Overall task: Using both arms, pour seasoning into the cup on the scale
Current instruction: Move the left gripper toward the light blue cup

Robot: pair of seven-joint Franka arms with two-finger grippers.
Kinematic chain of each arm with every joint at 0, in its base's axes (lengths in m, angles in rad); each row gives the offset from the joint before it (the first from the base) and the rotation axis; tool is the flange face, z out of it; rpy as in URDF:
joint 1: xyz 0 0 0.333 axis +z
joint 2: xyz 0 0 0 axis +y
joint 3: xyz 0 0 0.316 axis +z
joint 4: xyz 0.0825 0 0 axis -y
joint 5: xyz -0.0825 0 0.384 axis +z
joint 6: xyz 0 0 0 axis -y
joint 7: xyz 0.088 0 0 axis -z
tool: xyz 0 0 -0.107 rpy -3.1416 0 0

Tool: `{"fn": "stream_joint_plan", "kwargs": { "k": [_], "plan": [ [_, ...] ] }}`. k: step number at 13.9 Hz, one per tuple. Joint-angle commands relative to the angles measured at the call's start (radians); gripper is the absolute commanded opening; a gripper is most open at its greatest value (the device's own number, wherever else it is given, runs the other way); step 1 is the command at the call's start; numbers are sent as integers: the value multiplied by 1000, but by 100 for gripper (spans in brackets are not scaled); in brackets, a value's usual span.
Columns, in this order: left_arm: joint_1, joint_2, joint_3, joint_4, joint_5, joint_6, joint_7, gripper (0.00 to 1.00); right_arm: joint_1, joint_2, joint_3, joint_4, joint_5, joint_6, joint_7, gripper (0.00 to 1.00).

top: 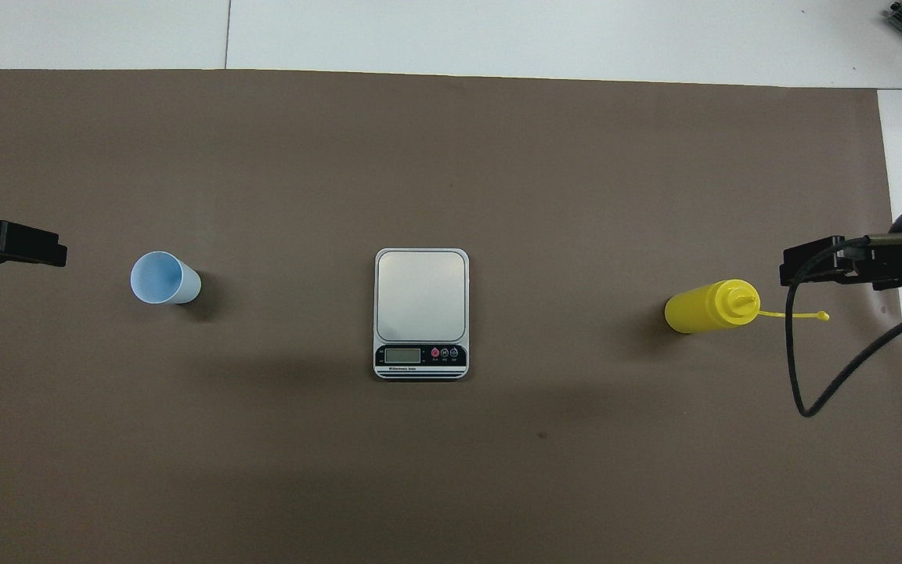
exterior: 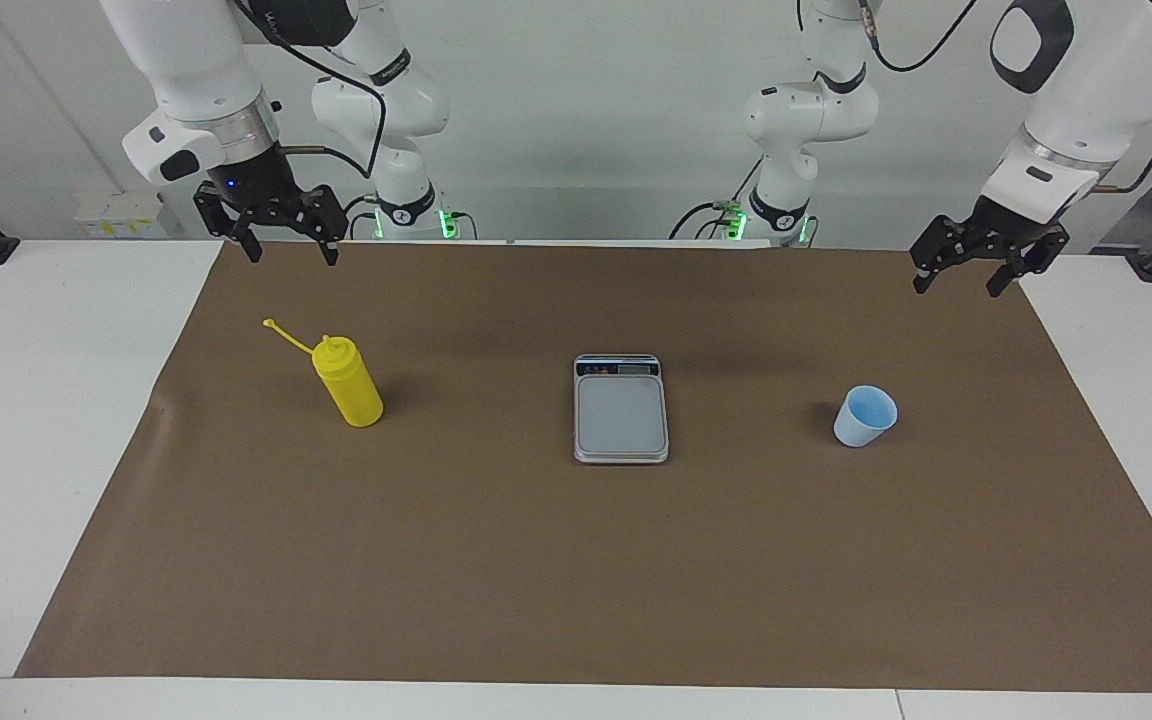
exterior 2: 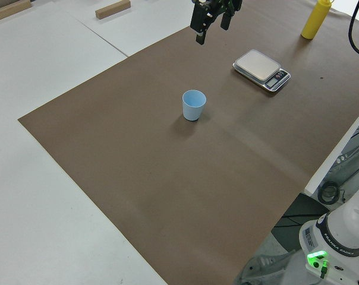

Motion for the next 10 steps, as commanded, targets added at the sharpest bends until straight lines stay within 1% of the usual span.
{"fn": "stream_joint_plan", "kwargs": {
  "k": [1, 8, 10],
  "plan": [
    [45, 27, -5, -24, -5, 82, -20, 100, -15, -23, 8, -27, -2, 12, -24, 100],
    [61, 165, -5, -31, -5, 261, -52, 100, -15, -22, 8, -27, -2, 12, -22, 100],
    [73, 188, -4, -54, -3, 325, -69, 100, -15, -22, 8, -27, -2, 12, -24, 100]
  ]
}}
